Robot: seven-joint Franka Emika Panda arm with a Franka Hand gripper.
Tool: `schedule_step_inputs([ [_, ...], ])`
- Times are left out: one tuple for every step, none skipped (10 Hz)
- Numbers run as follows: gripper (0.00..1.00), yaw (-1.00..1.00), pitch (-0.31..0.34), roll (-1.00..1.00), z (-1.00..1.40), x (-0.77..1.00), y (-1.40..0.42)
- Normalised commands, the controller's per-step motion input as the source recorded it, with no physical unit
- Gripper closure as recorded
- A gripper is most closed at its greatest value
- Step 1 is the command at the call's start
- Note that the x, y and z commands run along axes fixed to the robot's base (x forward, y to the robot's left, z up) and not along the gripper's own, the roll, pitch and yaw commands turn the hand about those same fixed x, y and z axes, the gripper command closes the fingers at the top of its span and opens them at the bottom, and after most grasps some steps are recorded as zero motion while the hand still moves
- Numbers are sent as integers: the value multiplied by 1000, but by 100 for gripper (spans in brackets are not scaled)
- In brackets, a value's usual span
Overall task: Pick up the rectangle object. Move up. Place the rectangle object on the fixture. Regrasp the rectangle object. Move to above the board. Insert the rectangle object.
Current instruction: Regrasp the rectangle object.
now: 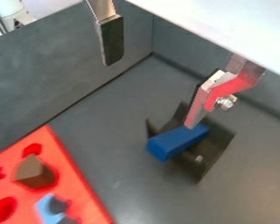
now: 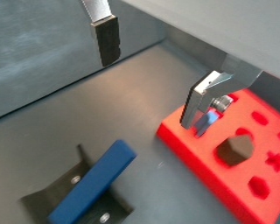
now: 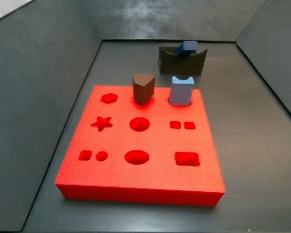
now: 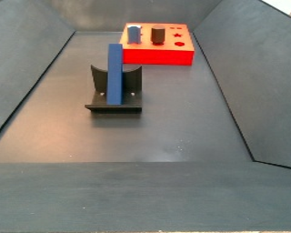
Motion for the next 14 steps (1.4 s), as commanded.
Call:
schedule_step_inputs([
  [0,16,-5,1000,7,-6,-12],
  [0,17,-6,1000,9,-4,-17],
  [0,18,-2,1000,7,-4,-11],
  [0,19,5,1000,6,1,-16],
  [0,21,12,1000,5,12,-23],
  [0,23,20,1000,-1,24,-24],
  [0,26,34,1000,-4,40,-27],
  [0,31,49,1000,0,50,-28],
  [0,36,68,1000,3,59,-31],
  [0,48,98,1000,-3,78,-38],
  [0,63,127,1000,-5,88,-39],
  [0,76,148,1000,-7,91,-41],
  [0,118,183,864,-3,97,-46],
  [0,131,180,733,-6,97,-48],
])
